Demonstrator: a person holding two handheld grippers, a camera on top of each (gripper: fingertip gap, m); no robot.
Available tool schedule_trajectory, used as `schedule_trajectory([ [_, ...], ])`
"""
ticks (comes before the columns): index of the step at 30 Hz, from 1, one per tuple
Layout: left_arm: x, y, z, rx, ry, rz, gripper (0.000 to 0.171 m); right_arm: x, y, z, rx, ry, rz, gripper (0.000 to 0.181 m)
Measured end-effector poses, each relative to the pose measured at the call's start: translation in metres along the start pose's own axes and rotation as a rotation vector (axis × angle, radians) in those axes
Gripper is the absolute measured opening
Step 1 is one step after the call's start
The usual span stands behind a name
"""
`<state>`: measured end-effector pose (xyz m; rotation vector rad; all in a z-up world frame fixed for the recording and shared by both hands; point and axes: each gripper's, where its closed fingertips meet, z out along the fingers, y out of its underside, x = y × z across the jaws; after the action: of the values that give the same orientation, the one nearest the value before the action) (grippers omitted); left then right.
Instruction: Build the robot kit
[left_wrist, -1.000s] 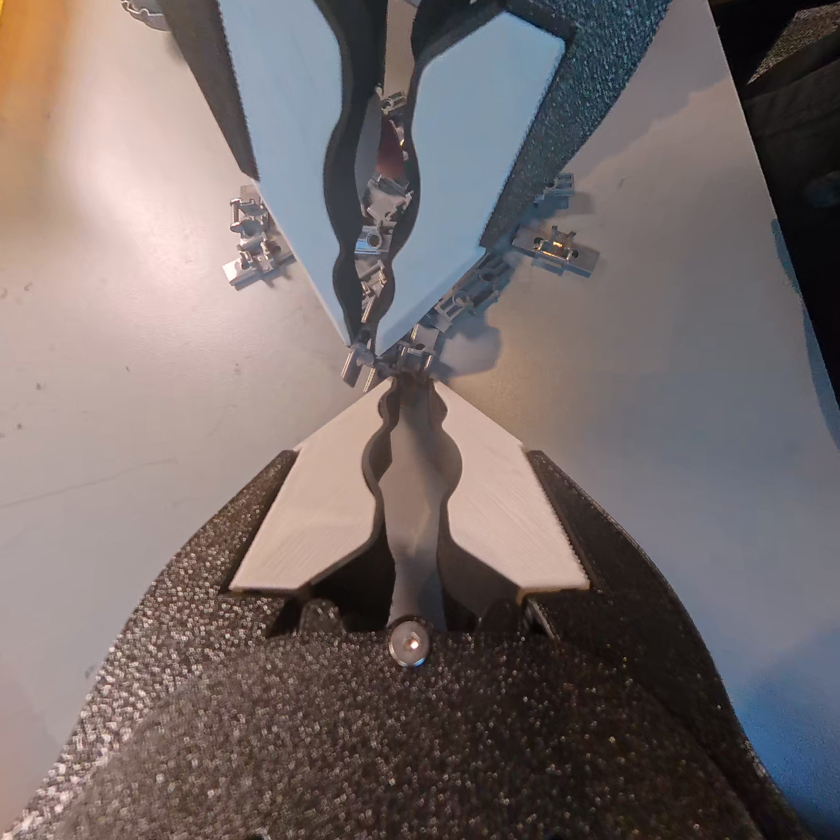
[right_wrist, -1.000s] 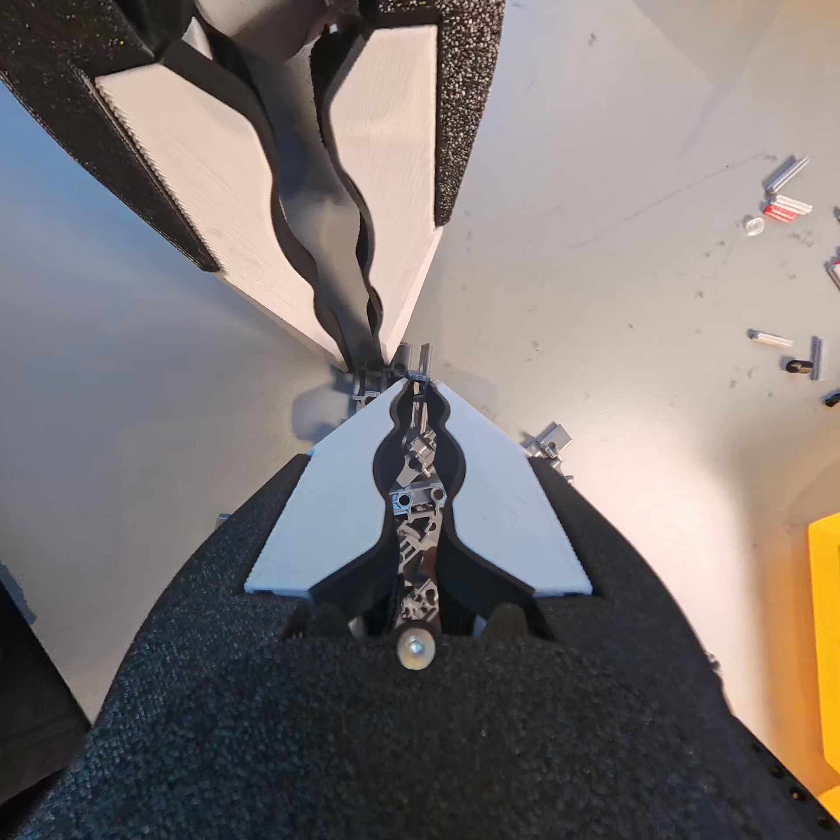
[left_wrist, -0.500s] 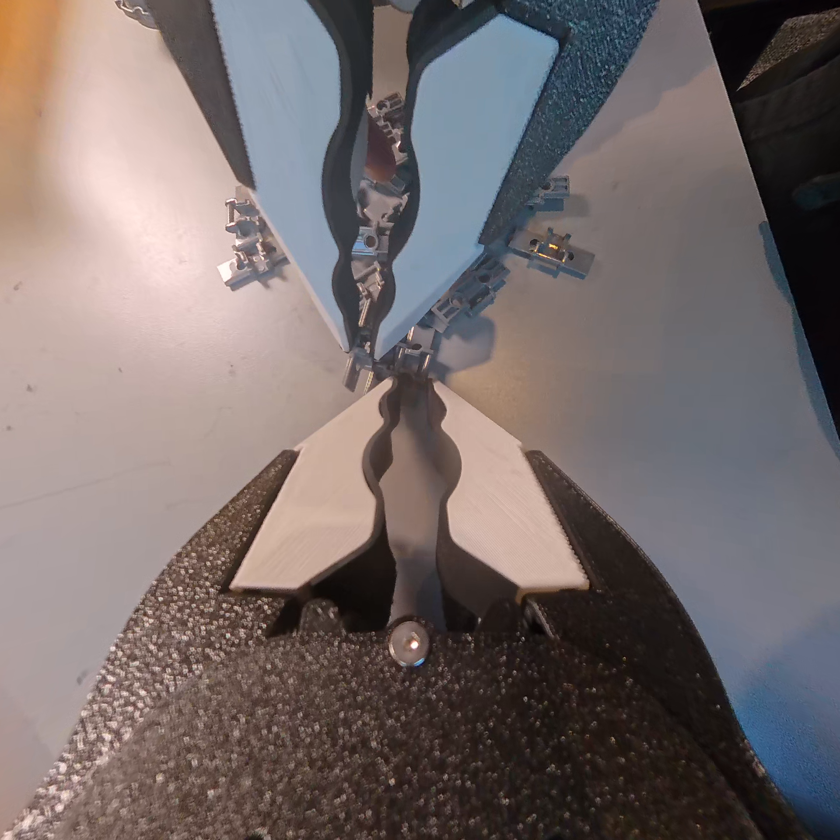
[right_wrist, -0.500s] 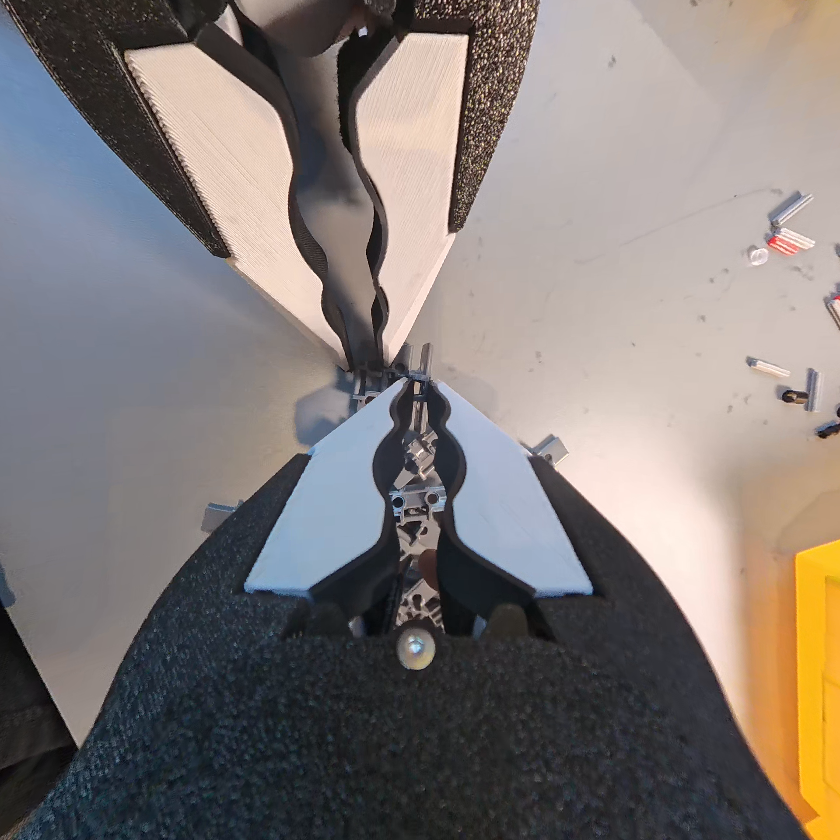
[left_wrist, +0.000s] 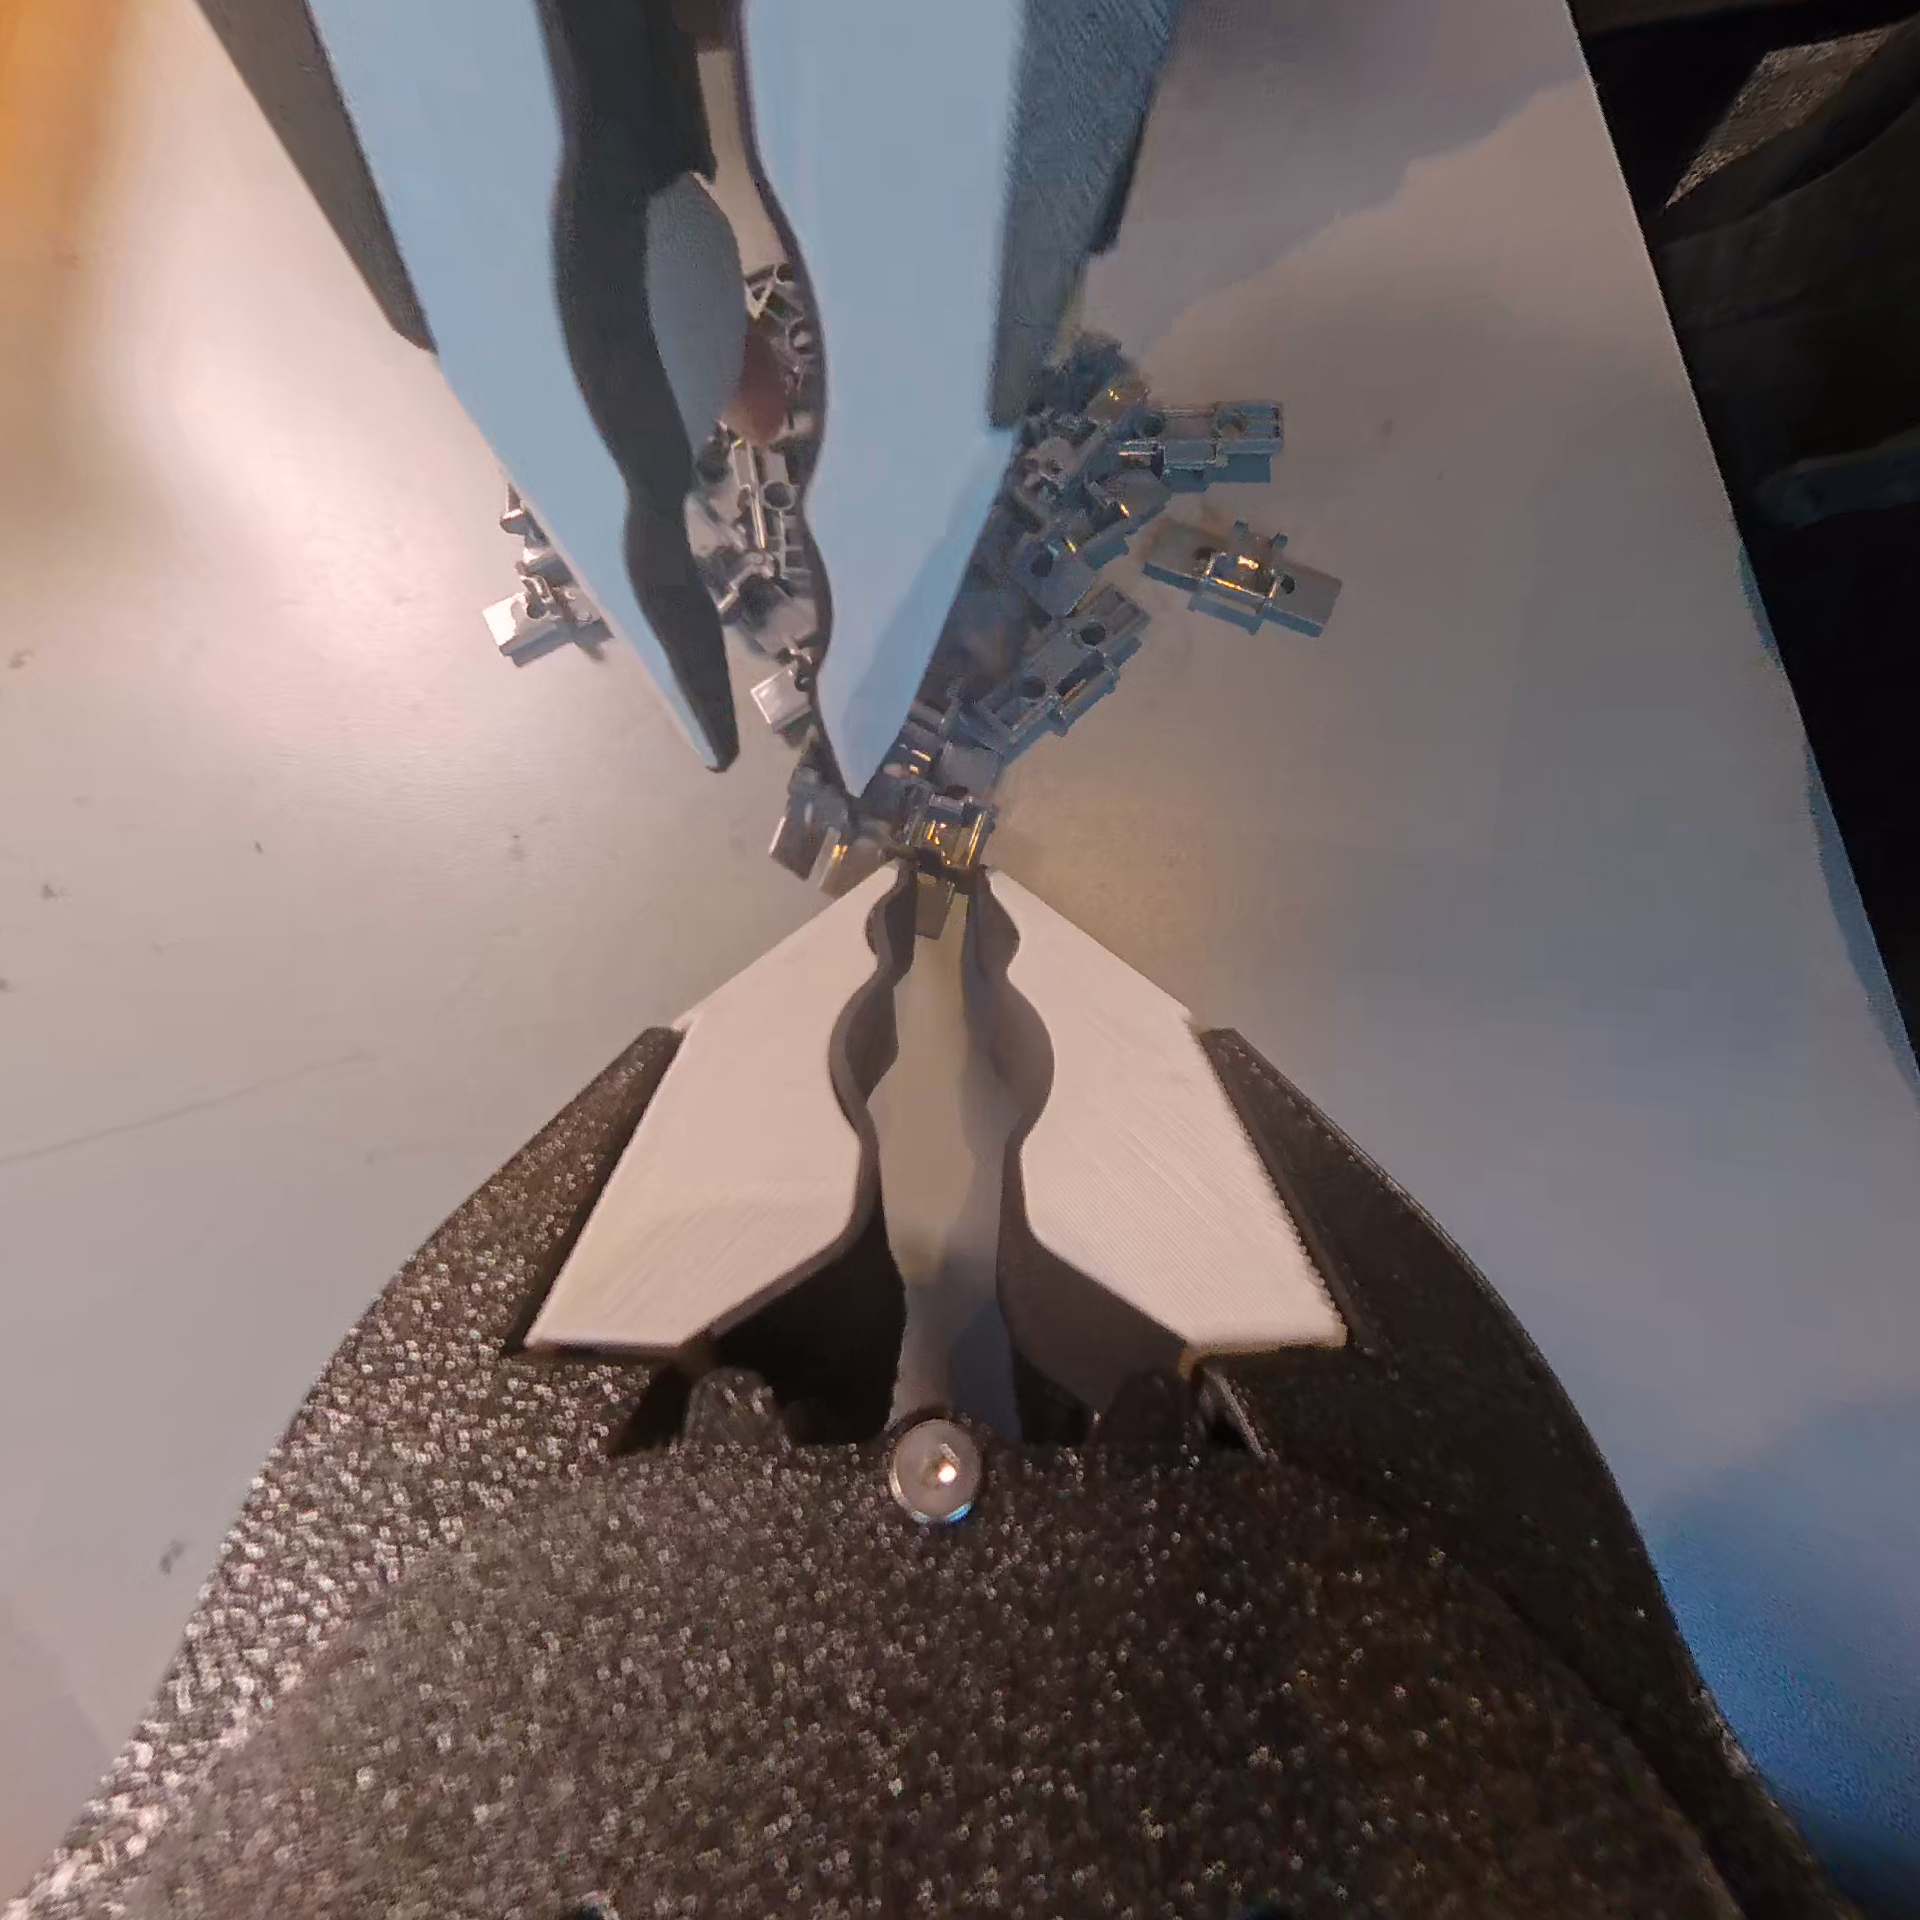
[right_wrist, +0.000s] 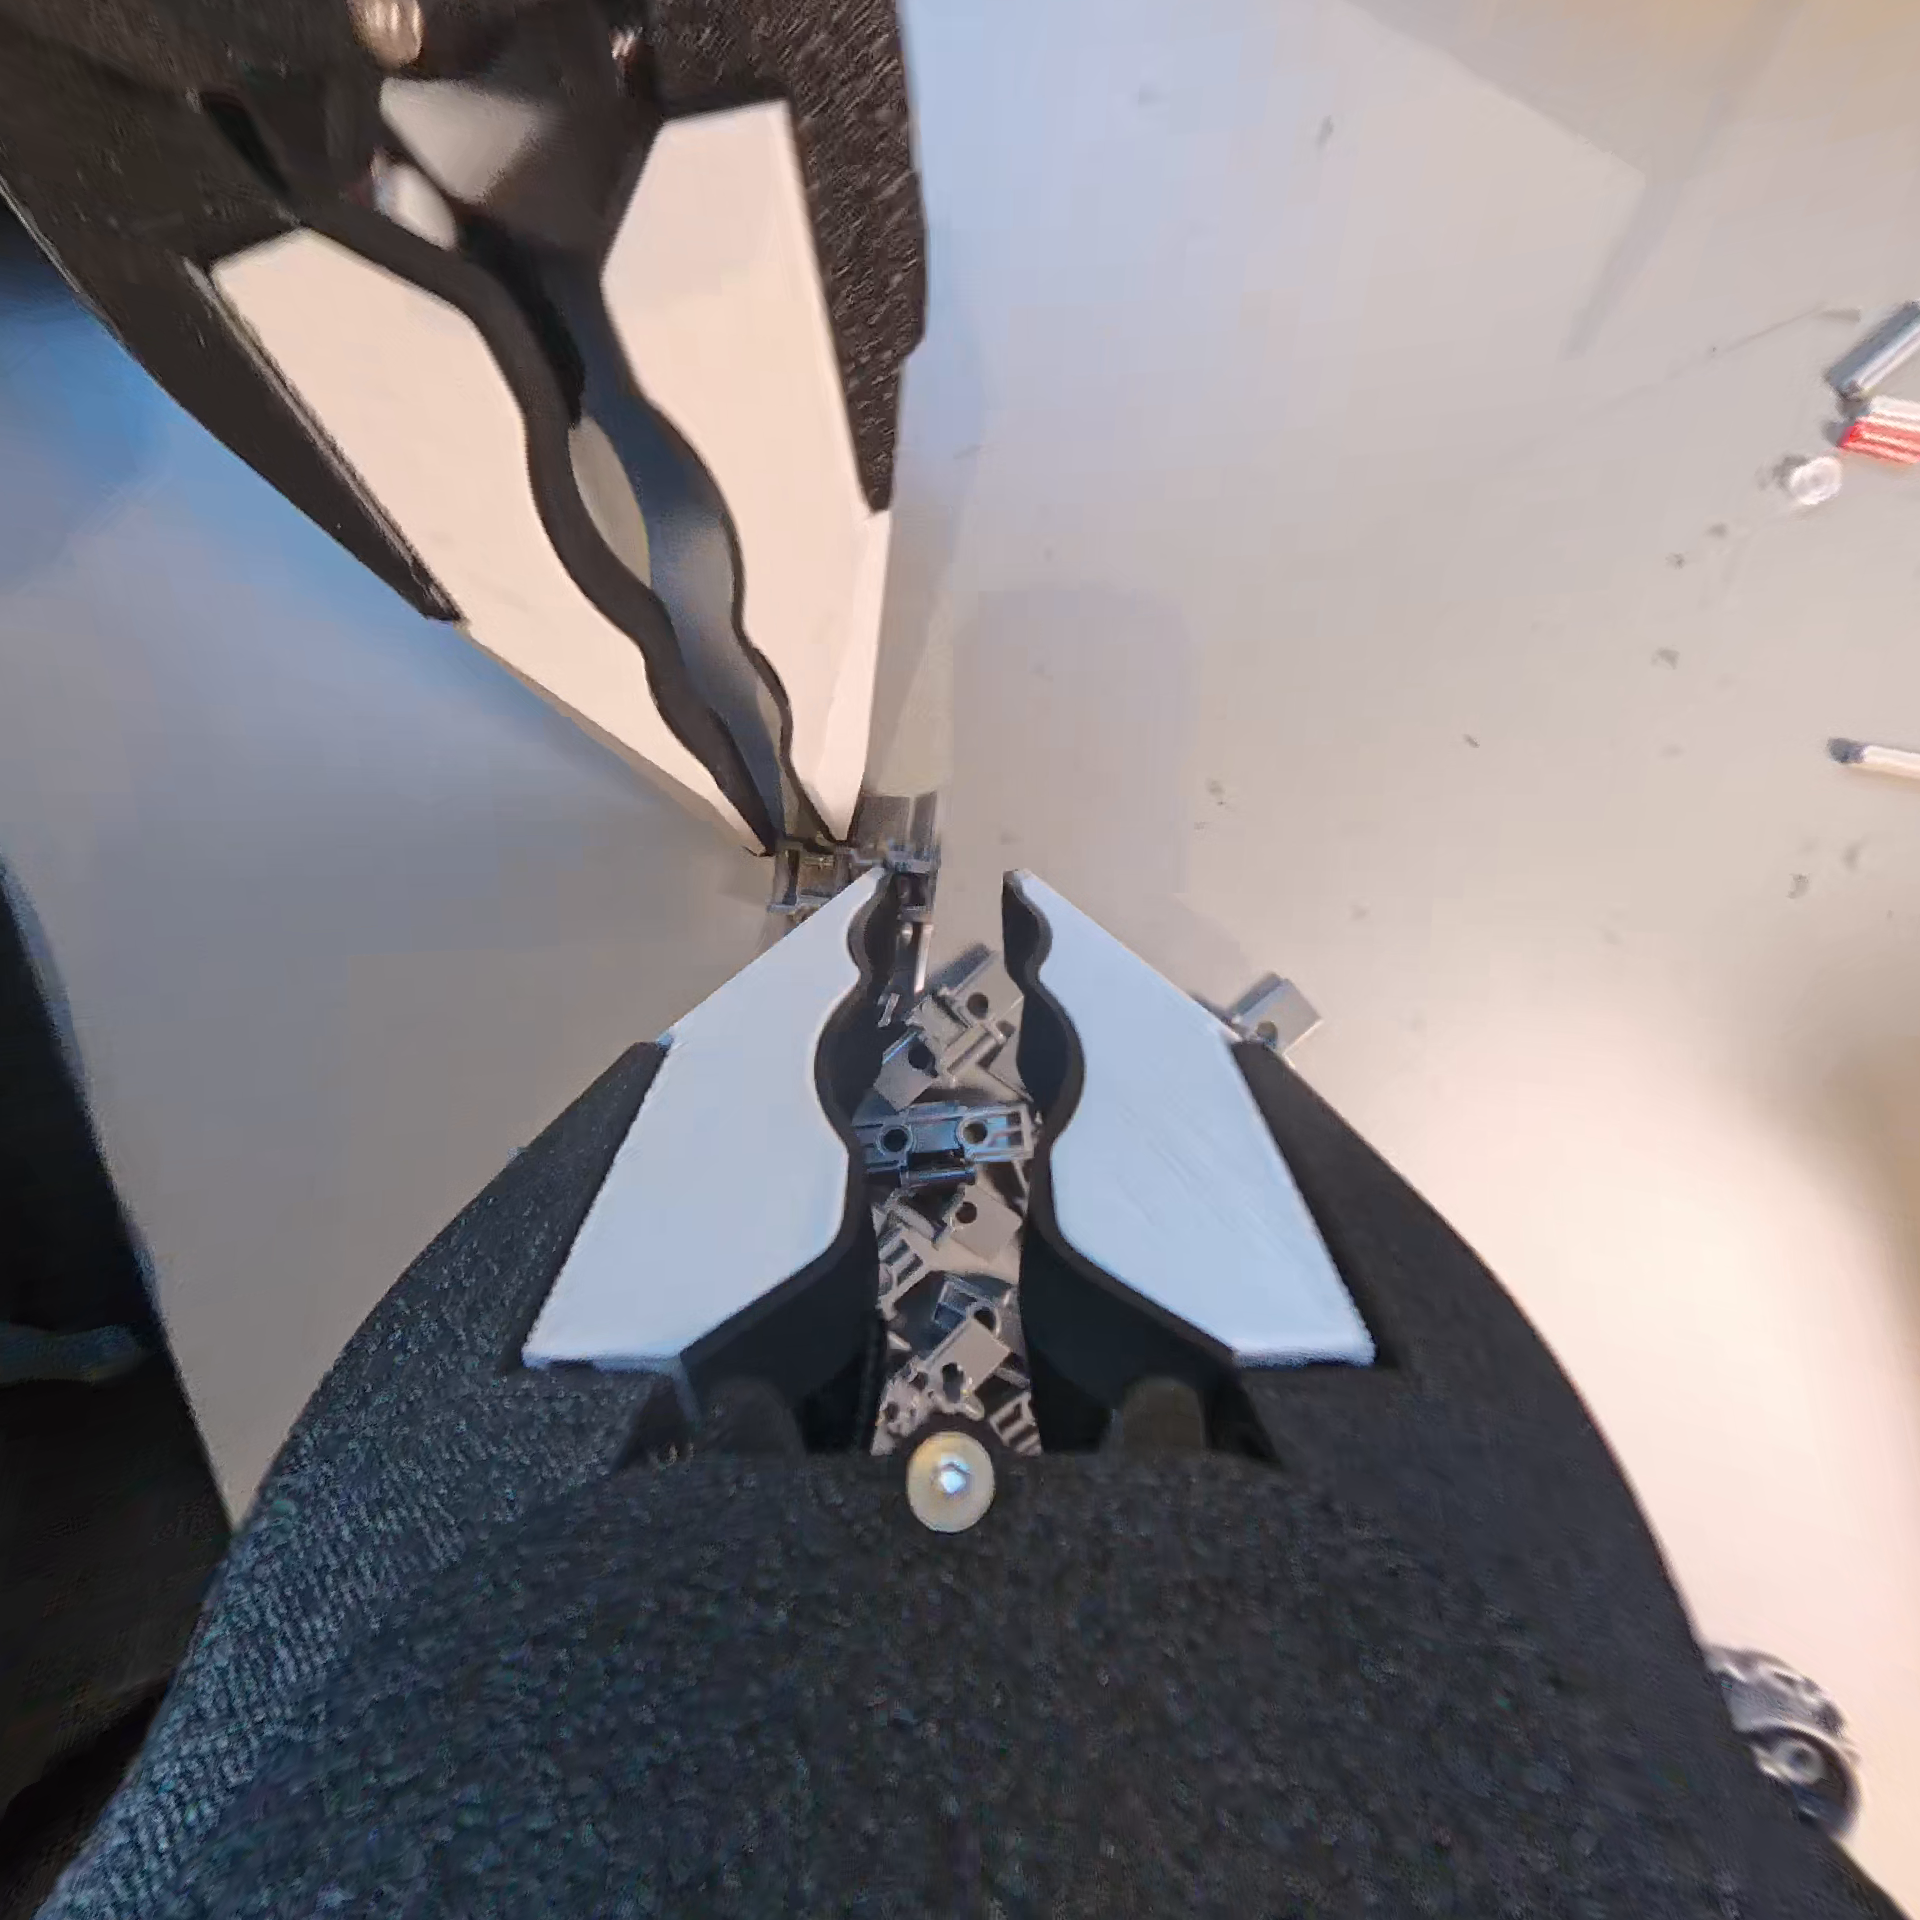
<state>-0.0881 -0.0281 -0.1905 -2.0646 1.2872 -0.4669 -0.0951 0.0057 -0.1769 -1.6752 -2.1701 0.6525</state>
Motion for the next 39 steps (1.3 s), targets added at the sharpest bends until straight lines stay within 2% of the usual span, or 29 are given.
schedule_trajectory([
  [4,0.000,0.001,-0.001,-0.005,0.002,0.006,0.008,0.001,0.002,-0.005,0.026,-0.033,0.031,0.014],
  [7,-0.002,0.003,-0.003,-0.010,-0.005,0.010,0.008,0.013,0.007,-0.003,0.016,0.026,0.006,0.009],
  [11,-0.012,0.010,-0.009,-0.016,-0.025,-0.011,0.008,0.031,0.008,-0.017,0.043,0.078,0.025,0.013],
  [14,-0.017,0.015,-0.014,-0.016,-0.034,-0.016,0.009,0.057,0.027,-0.028,-0.017,0.159,0.073,0.018],
  [16,-0.017,0.016,-0.014,-0.009,-0.026,-0.020,0.009,0.063,0.037,-0.029,-0.038,0.150,0.132,0.020],
  [22,-0.014,0.016,-0.017,0.005,0.006,-0.024,0.012,0.058,0.036,-0.015,-0.033,0.112,0.166,0.030],
  [29,-0.018,-0.003,-0.029,0.140,0.026,-0.092,0.016,0.059,0.034,-0.013,-0.040,0.127,0.120,0.023],
  [34,-0.022,-0.001,-0.027,0.128,0.004,-0.098,0.018,0.053,0.034,-0.008,-0.040,0.086,0.064,0.025],
  [35,-0.023,-0.001,-0.027,0.127,-0.004,-0.097,0.018,0.054,0.033,-0.008,-0.040,0.088,0.058,0.019],
  [39,-0.031,-0.001,-0.028,0.136,-0.042,-0.123,0.018,0.050,0.026,-0.007,-0.013,0.070,0.069,0.017],
])
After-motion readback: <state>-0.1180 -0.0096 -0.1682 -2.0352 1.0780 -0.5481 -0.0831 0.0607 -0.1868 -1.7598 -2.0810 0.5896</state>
